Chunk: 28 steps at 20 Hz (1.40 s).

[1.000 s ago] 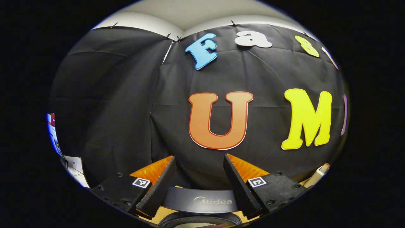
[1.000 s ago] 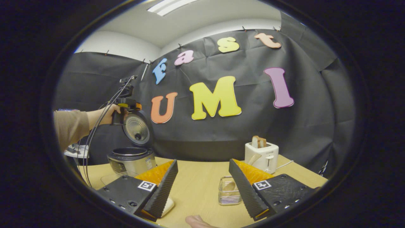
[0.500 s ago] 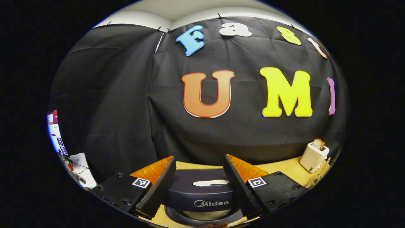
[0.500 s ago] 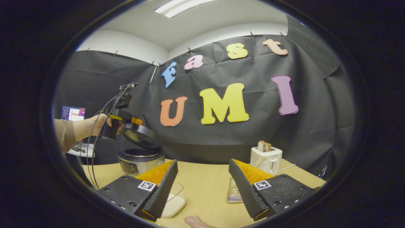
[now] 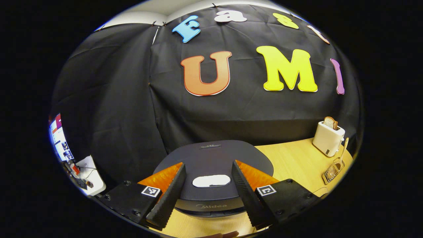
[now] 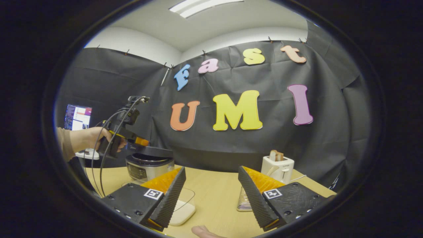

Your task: Close the left gripper, press the button to open the rice cooker; take a wooden spoon from the chopstick holder with the right hand, scoop a spoonful of rice and pour it into the rice cooker, then put the wooden spoon back into the chopstick holder.

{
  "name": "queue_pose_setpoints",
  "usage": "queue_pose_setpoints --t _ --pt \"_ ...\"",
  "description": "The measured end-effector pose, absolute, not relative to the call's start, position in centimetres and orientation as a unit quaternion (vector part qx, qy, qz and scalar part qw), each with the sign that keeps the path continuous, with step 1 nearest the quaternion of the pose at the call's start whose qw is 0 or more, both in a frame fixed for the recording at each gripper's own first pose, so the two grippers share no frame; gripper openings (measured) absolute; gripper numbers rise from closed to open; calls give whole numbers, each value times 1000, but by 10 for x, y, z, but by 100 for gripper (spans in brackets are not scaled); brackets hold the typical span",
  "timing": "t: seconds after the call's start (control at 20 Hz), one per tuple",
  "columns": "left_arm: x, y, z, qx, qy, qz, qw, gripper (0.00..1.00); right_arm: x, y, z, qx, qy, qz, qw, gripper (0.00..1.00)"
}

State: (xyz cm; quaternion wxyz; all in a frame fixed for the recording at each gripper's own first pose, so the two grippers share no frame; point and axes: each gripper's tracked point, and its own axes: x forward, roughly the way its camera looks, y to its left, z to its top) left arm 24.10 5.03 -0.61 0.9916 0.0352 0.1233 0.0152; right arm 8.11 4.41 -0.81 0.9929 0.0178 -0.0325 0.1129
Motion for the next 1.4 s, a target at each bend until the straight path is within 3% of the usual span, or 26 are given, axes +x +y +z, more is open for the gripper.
queue_pose_setpoints --t 0.25,0.3,0.35,0.45,0.9,1.4 --pt "232 47 -34 49 141 12 989 90 86 28 -11 39 -21 97 994 94" --pt "230 48 -28 53 118 13 991 90 87 26 -11 47 -18 97 994 92" --pt "230 46 -28 54 116 11 992 83 87 25 -13 55 -14 97 994 94" --pt "228 48 -31 45 102 11 994 90 87 25 -15 60 -6 94 994 94" --pt "224 46 -39 23 55 25 998 84 81 35 -21 43 9 89 995 94" --pt "198 31 -30 30 39 33 998 82 30 37 -1 8 5 63 998 92"
